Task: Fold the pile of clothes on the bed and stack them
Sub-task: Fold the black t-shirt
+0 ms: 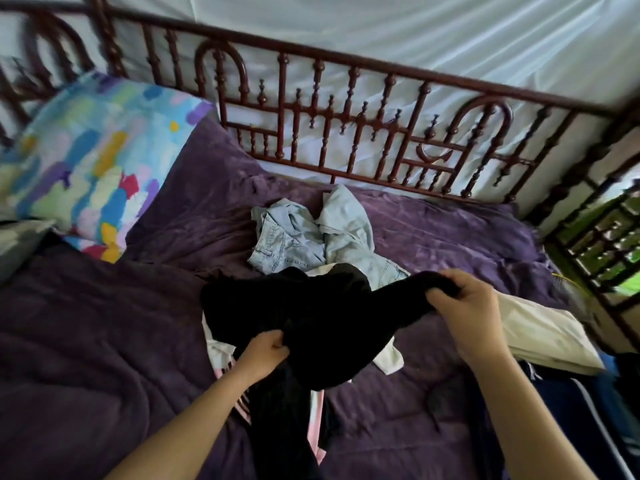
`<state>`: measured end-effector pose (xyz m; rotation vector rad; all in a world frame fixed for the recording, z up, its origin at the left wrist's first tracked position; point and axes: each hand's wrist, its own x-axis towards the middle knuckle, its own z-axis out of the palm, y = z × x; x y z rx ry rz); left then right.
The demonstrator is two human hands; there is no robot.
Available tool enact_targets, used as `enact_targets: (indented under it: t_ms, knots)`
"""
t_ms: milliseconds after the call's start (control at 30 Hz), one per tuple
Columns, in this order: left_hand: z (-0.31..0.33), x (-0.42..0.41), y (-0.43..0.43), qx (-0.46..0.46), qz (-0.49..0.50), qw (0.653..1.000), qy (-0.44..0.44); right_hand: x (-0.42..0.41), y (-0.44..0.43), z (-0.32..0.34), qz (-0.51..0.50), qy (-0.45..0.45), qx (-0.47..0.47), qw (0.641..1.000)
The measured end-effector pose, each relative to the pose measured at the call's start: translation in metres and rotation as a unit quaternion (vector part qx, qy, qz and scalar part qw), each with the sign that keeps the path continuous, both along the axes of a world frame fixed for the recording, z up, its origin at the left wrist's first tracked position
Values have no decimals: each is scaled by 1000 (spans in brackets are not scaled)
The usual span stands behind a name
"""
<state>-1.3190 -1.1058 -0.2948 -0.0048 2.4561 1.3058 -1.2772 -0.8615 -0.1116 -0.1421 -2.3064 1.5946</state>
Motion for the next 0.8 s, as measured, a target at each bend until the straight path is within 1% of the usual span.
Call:
enact_targets:
  t_ms: [67, 133, 233, 300, 333, 367, 433, 467, 500, 567, 600, 633, 667, 700, 733, 767, 800]
  knots:
    - [30, 1, -13, 84, 101, 991, 15, 5, 10, 16, -16, 24, -30, 999]
    - [71, 5, -31, 149, 161, 974, 61, 9, 18, 28, -19, 32, -47, 998]
    - [130, 19, -63, 238, 234, 932, 140, 11, 21, 35, -1, 46, -55, 997]
    - [157, 35, -80, 286, 264, 905, 173, 12, 14, 31, 34, 39, -31, 998]
    - [167, 42, -87, 330, 282, 885, 171, 14, 9, 26, 63, 27, -20, 997]
    - [172, 50, -96, 373, 303, 861, 165, 16, 1, 21, 97, 7, -11, 995]
    - [172, 66, -116, 414, 350, 824, 163, 21, -15, -1, 179, -63, 30, 981]
    - [167, 74, -126, 418, 376, 810, 167, 24, -22, -17, 223, -109, 67, 966]
    - [158, 84, -136, 430, 406, 788, 171, 27, -30, -35, 271, -162, 113, 942]
    - [134, 108, -152, 471, 470, 730, 156, 35, -44, -79, 360, -260, 208, 872]
    - [119, 120, -161, 470, 493, 717, 147, 42, -52, -102, 391, -298, 250, 834]
    - [103, 130, -168, 451, 518, 714, 134, 49, -59, -124, 408, -328, 270, 808]
    - [87, 140, -175, 408, 543, 725, 116, 56, -66, -145, 409, -355, 267, 797]
    - [71, 150, -181, 336, 563, 750, 87, 62, -72, -164, 405, -371, 256, 795]
    - [54, 157, -187, 247, 567, 784, 49, 67, -77, -180, 396, -385, 257, 793]
    - [38, 165, -191, 159, 558, 814, 11, 70, -80, -194, 383, -396, 255, 795]
    - [21, 170, -196, 93, 542, 835, -19, 72, -82, -203, 367, -408, 252, 797]
